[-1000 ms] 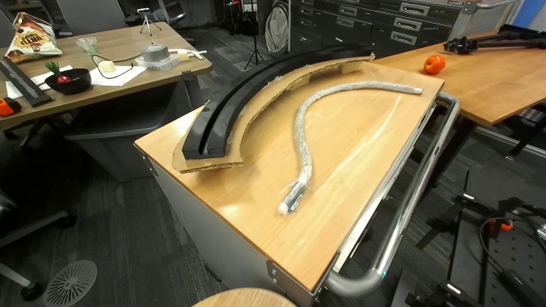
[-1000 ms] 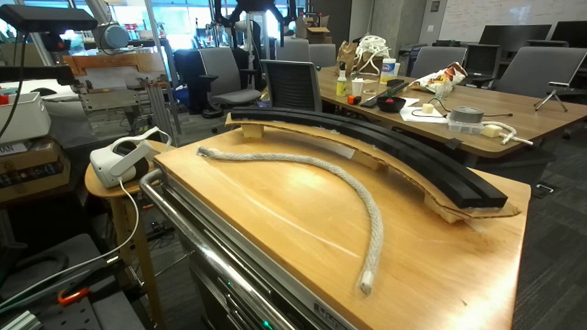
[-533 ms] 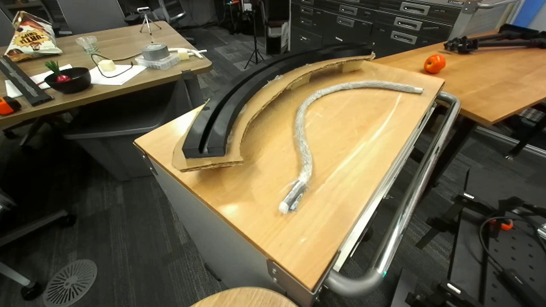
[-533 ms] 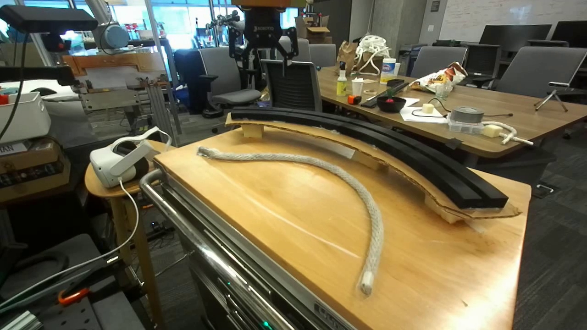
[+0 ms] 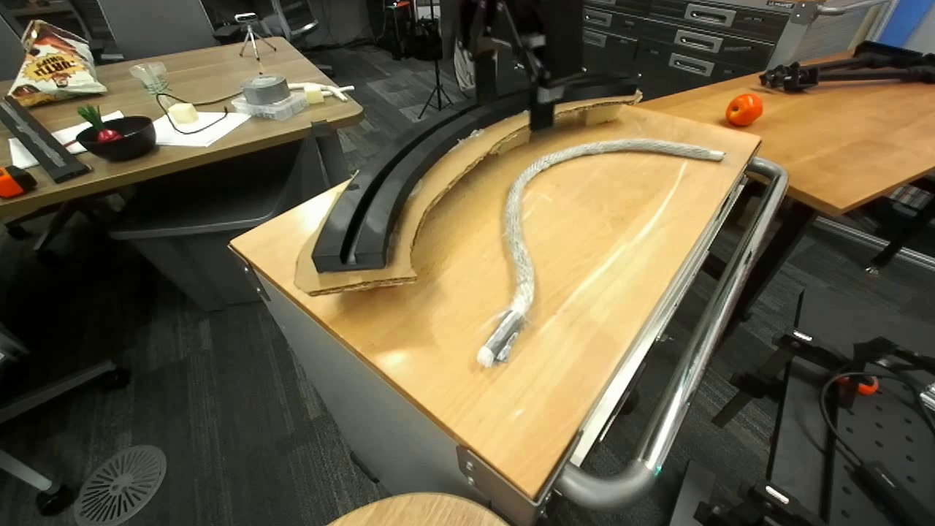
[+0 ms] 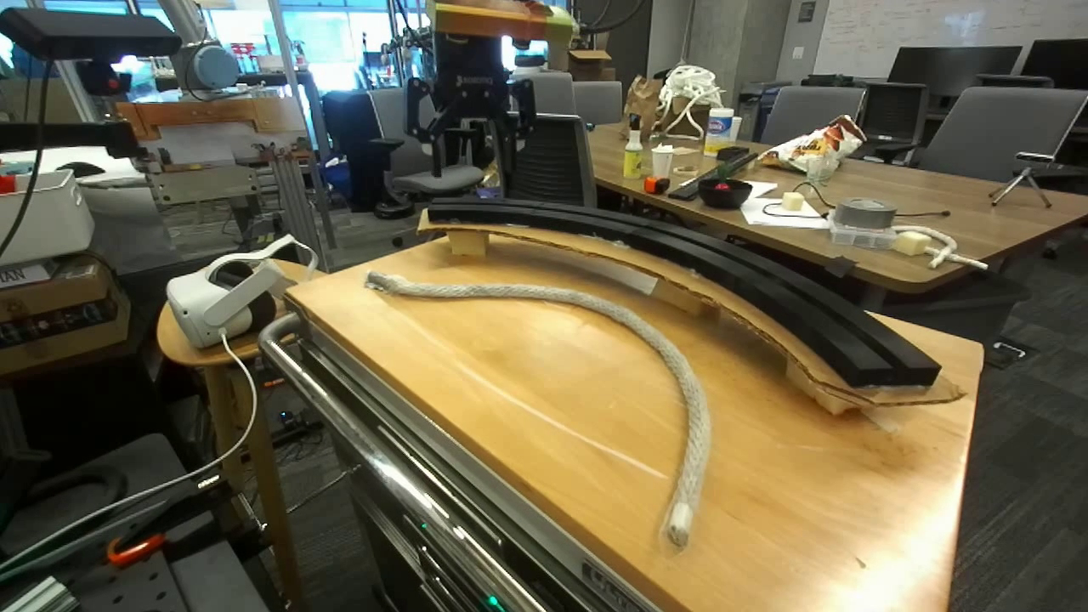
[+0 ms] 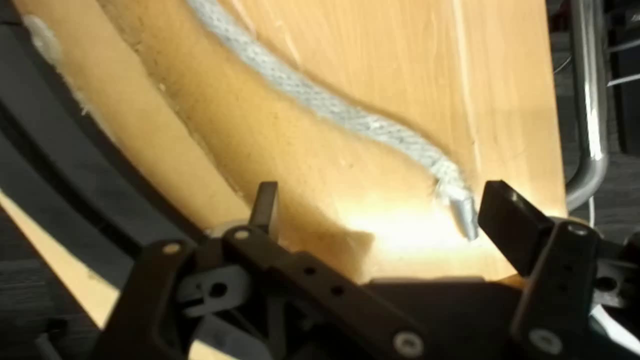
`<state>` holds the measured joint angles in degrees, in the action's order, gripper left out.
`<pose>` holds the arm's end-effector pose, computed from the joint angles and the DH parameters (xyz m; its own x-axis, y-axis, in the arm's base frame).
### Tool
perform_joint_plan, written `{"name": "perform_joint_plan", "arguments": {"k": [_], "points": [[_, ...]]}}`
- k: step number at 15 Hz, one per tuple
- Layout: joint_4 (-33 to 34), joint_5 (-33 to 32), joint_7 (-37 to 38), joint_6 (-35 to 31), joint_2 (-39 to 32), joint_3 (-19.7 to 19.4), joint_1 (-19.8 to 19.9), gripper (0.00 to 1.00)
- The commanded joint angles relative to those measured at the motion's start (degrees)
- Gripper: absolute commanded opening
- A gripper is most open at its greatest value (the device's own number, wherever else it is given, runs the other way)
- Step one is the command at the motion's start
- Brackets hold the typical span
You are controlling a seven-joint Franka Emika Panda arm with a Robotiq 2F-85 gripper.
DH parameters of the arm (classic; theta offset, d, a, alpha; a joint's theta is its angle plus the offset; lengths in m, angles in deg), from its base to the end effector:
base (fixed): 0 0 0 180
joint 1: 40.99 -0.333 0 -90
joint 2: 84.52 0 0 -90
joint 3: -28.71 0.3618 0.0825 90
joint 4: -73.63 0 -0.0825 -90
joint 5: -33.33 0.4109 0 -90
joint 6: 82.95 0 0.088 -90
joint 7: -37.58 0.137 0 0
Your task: Put the white rope on the skate
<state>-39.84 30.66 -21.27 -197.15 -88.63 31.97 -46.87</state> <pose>0.5837 0.0892 0.4290 0.3542 0.9331 -0.0625 0.9337 -0.3566 -0.0314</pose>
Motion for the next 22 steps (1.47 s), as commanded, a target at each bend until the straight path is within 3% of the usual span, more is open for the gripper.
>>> {"name": "perform_joint_plan", "arguments": {"k": [1, 2, 3, 7, 8, 15, 20, 22], "points": [[-14.4, -1.5, -12.5, -4.1, 10.2, -0.1, 2.0, 1.00], [-17.2, 1.6, -17.8, -5.1, 11.8, -0.9, 2.5, 1.00], [-9.7, -0.3, -10.5, -1.6, 5.7, -0.2, 1.6, 1.00], [-15.7, 1.7, -16.7, -4.6, 9.4, -1.1, 1.9, 1.00], [-15.9, -0.5, -12.6, -6.4, 8.6, -0.2, 1.7, 1.00], [-17.1, -5.7, -11.2, -9.5, 4.8, 4.5, -2.3, 1.00], [-18.9, -2.4, -16.1, -10.4, 3.8, 5.8, -3.1, 1.00], [-18.0, -3.6, -14.0, -8.9, 3.0, 5.9, -3.2, 1.00]]}}
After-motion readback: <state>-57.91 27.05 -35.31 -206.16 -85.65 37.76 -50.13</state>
